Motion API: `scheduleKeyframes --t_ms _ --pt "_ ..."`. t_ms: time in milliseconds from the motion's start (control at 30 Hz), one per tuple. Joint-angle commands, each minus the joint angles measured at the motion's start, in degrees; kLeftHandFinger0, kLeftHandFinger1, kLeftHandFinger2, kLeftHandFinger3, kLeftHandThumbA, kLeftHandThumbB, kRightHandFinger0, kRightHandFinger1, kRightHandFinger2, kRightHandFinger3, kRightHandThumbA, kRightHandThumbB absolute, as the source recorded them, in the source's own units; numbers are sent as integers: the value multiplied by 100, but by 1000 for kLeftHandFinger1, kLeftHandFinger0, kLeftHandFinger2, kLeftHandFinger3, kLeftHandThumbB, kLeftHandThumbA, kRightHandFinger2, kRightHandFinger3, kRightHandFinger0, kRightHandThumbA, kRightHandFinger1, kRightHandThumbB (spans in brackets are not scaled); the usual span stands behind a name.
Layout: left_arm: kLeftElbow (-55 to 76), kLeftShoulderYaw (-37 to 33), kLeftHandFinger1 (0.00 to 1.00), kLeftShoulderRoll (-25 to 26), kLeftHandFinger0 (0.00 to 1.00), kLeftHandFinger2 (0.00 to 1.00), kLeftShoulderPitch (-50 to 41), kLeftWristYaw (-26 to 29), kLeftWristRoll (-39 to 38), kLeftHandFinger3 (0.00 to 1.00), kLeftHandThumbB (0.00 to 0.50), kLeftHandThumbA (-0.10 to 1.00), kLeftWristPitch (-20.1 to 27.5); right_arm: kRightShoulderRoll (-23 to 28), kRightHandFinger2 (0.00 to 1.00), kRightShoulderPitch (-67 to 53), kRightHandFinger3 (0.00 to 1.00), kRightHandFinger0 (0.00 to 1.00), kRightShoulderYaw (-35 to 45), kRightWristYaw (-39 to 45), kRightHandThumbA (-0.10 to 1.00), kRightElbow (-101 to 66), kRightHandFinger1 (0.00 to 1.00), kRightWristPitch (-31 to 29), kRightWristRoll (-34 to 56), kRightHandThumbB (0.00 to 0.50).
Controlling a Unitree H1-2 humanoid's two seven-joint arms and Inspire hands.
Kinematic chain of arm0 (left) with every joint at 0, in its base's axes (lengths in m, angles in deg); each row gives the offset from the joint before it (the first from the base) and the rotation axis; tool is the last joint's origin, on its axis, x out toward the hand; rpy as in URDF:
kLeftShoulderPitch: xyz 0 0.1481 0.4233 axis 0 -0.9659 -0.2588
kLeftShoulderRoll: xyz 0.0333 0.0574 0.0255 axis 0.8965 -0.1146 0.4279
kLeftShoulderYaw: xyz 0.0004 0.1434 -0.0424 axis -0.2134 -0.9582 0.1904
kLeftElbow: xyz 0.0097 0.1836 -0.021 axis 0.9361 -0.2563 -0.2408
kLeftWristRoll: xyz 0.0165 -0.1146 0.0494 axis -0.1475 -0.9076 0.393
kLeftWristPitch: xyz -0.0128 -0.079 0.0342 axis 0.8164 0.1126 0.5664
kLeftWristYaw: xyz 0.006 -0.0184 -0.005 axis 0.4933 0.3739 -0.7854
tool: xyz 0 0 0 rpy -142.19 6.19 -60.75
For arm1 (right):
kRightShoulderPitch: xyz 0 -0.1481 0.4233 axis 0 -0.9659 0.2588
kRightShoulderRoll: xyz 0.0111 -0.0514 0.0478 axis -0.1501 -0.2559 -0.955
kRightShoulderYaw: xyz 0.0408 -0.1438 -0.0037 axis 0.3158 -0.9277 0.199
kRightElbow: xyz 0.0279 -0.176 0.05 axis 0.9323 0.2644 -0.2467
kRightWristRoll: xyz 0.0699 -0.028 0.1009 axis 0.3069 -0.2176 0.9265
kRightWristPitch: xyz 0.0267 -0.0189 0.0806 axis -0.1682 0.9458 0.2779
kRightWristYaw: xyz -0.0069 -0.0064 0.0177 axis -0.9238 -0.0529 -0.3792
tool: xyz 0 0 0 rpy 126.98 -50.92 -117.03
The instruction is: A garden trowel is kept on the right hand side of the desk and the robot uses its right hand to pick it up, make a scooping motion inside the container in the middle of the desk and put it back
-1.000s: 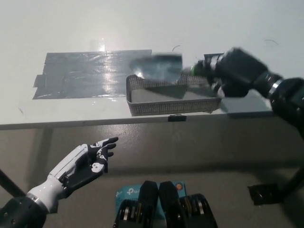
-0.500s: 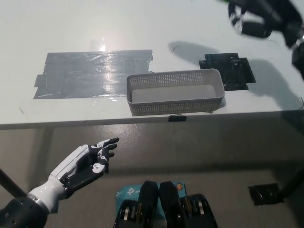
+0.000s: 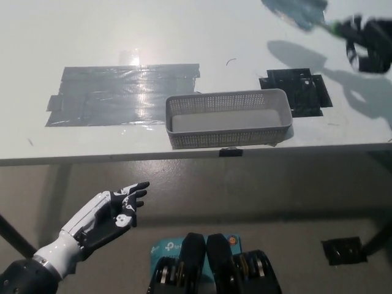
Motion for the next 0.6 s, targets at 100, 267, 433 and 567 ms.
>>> scheduleKeyframes --t_ms 100,267,433,567 --pt "161 102 1000 56 1000 1000 44 26 -55 1000 264 861 158 69 491 -230 274 0 -316 -280 -100 -225 174 191 -210 0" --pt "185 107 1000 60 1000 1000 18 44 -38 1000 255 862 110 -99 493 -483 211 0 -453 -232 -100 -425 155 431 -250 2" --pt "206 113 1000 51 1000 1000 -19 53 -40 1000 237 859 99 -147 749 -572 457 3 -538 -70 -100 -497 437 446 -206 0" --pt "122 140 1000 47 1000 1000 -32 39 -63 1000 256 852 175 -77 707 -658 1000 156 -657 627 72 -1055 498 786 -171 105"
